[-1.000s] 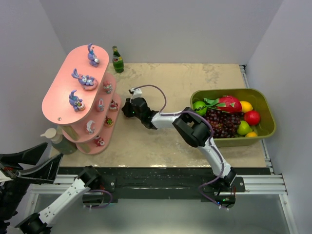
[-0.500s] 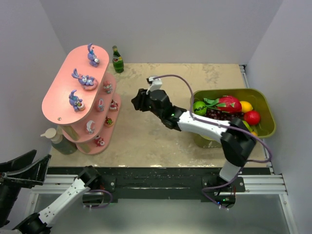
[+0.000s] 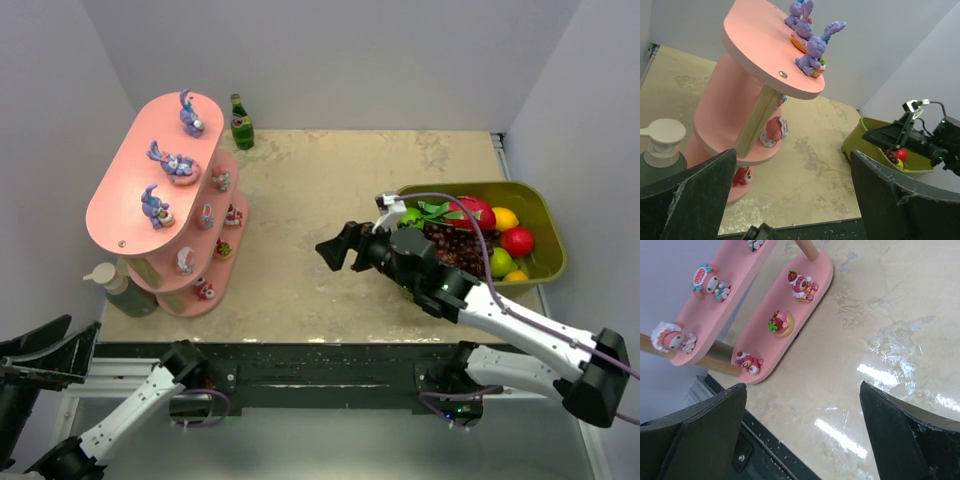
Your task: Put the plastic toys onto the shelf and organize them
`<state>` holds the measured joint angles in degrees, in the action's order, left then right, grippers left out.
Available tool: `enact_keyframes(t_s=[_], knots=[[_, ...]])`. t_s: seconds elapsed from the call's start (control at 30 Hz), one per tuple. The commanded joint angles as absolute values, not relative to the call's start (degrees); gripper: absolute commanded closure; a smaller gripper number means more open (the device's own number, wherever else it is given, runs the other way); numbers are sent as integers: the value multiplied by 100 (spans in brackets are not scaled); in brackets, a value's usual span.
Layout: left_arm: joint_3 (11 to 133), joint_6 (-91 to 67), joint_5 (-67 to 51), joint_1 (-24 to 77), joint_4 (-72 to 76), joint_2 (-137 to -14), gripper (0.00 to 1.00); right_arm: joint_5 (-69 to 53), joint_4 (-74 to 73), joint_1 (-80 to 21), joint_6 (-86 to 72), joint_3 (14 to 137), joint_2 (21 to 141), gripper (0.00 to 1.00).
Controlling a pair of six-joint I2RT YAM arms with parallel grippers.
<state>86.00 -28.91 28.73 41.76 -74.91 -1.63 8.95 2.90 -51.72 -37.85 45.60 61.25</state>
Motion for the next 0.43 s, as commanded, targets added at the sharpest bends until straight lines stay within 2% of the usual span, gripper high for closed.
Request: enact_keyframes(t_s=[0.0, 0.4], knots=[[8499, -2848, 2804, 4184, -7532, 132, 0, 879, -316, -5194, -3981, 4386, 5327, 1], [8587, -2856, 2813, 4210, -7480, 105, 1, 940, -870, -5194, -3964, 4447, 4764, 1]])
